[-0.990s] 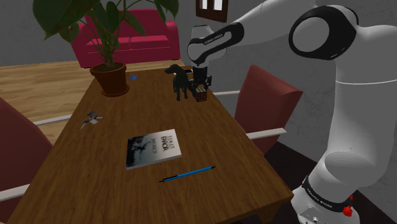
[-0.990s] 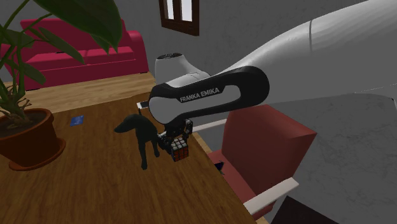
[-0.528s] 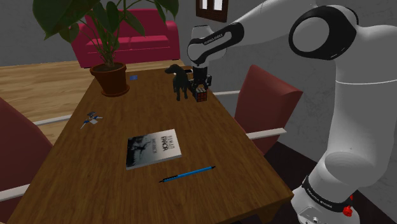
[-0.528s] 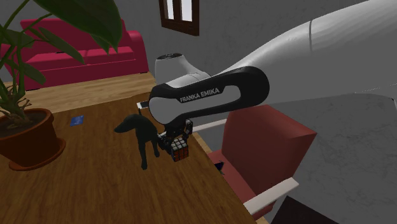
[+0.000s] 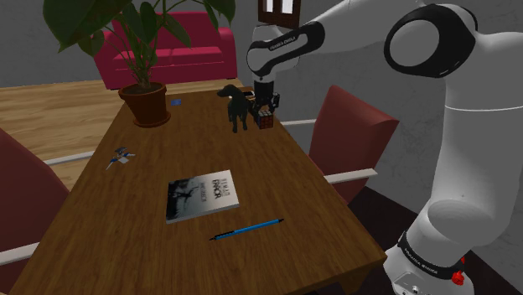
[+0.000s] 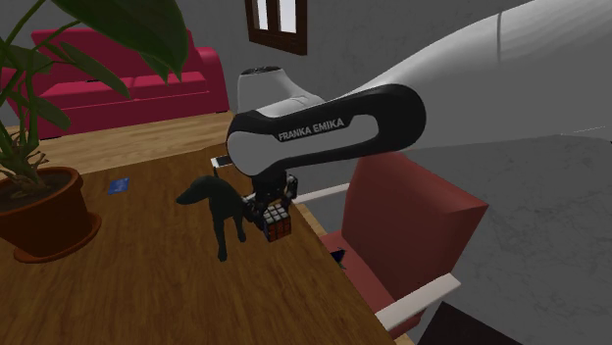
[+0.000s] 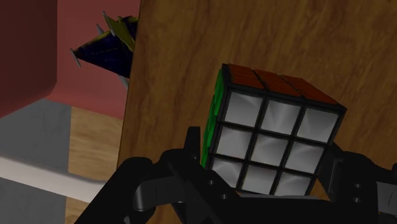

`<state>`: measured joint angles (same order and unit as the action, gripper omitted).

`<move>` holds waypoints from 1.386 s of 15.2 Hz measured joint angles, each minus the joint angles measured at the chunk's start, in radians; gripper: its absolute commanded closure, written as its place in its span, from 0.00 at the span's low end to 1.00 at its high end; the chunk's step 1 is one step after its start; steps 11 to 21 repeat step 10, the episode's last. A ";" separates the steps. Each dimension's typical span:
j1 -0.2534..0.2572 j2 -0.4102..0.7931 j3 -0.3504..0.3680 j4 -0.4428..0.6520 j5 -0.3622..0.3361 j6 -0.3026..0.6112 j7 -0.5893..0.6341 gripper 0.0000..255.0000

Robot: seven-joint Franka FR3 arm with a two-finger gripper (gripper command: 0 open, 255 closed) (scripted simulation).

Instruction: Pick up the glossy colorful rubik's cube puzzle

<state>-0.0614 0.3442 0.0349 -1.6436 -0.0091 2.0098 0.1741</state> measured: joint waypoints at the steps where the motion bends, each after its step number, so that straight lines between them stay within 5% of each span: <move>1: 0.001 -0.002 0.000 0.010 0.000 -0.012 0.001 1.00; 10: 0.002 -0.023 0.001 0.097 0.001 -0.120 0.002 1.00; 21: 0.002 -0.023 0.001 0.097 0.001 -0.120 0.002 1.00</move>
